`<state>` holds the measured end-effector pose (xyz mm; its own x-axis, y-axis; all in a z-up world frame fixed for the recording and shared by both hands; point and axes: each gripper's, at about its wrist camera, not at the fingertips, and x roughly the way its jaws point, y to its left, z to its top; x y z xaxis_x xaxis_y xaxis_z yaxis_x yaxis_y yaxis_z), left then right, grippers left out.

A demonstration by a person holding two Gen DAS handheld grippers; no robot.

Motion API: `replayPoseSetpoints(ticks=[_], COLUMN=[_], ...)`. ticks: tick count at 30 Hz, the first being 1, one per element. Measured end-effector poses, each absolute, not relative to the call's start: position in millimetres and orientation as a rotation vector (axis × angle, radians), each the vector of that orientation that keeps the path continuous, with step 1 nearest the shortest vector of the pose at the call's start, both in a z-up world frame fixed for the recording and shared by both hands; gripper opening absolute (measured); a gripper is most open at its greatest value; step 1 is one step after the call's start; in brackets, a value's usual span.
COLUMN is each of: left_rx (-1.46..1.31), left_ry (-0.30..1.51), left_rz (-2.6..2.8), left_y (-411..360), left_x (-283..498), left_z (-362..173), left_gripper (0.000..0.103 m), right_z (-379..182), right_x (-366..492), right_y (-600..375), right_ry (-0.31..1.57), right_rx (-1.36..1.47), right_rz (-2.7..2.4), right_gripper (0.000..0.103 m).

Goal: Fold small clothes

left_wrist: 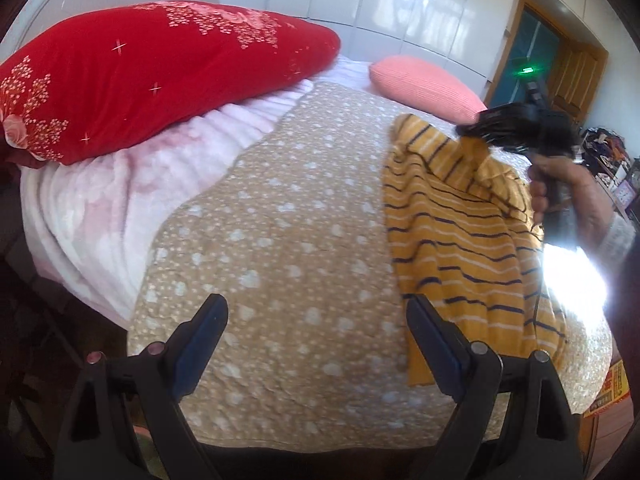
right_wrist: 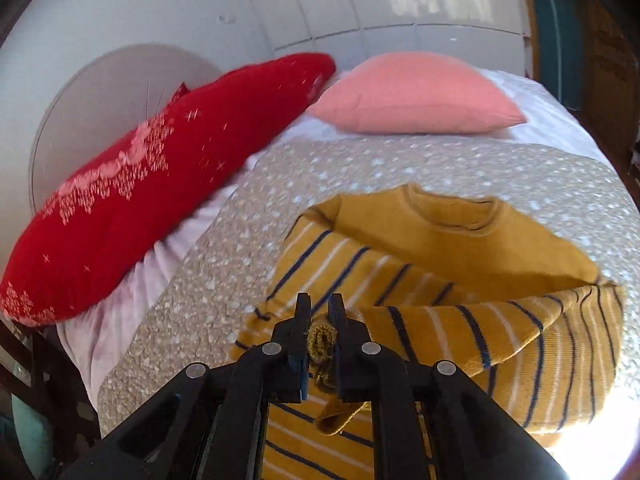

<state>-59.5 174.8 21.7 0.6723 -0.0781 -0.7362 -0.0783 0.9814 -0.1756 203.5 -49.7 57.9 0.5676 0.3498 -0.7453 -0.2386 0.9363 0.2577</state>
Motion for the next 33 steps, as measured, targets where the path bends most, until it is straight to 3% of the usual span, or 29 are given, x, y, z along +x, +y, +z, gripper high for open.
replayPoseSetpoints(ticks=[2, 5, 7, 9, 21, 29, 33], left_rx=[-0.218, -0.241, -0.253, -0.272, -0.249, -0.170, -0.111], left_ry=[0.836, 0.833, 0.838, 0.848, 0.911, 0.992, 1.044], left_rz=[0.010, 0.022, 0.025, 0.017, -0.131, -0.217, -0.182], left_y=[184.5, 195.1, 199.1, 199.7, 145.0, 94.9, 79.4], left_x=[-59.0, -59.4, -59.2, -57.7, -34.6, -0.5, 10.5], left_z=[19.8, 17.6, 15.5, 13.3, 7.6, -13.8, -26.2], left_gripper=[0.090, 0.090, 0.090, 0.090, 0.090, 0.090, 0.090], right_z=[31.9, 32.1, 45.5, 62.7, 103.3, 45.8, 41.6], right_x=[219.1, 216.2, 203.3, 186.9, 38.5, -43.1, -42.6], right_y=[-24.9, -17.7, -30.9, -47.0, -235.4, -291.9, -278.6], right_ry=[0.984, 0.957, 0.910, 0.865, 0.852, 0.927, 0.855], right_rx=[0.108, 0.140, 0.204, 0.239, 0.279, 0.359, 0.437], right_rz=[0.392, 0.419, 0.420, 0.413, 0.205, 0.136, 0.219], right_gripper=[0.014, 0.028, 0.054, 0.067, 0.076, 0.079, 0.077])
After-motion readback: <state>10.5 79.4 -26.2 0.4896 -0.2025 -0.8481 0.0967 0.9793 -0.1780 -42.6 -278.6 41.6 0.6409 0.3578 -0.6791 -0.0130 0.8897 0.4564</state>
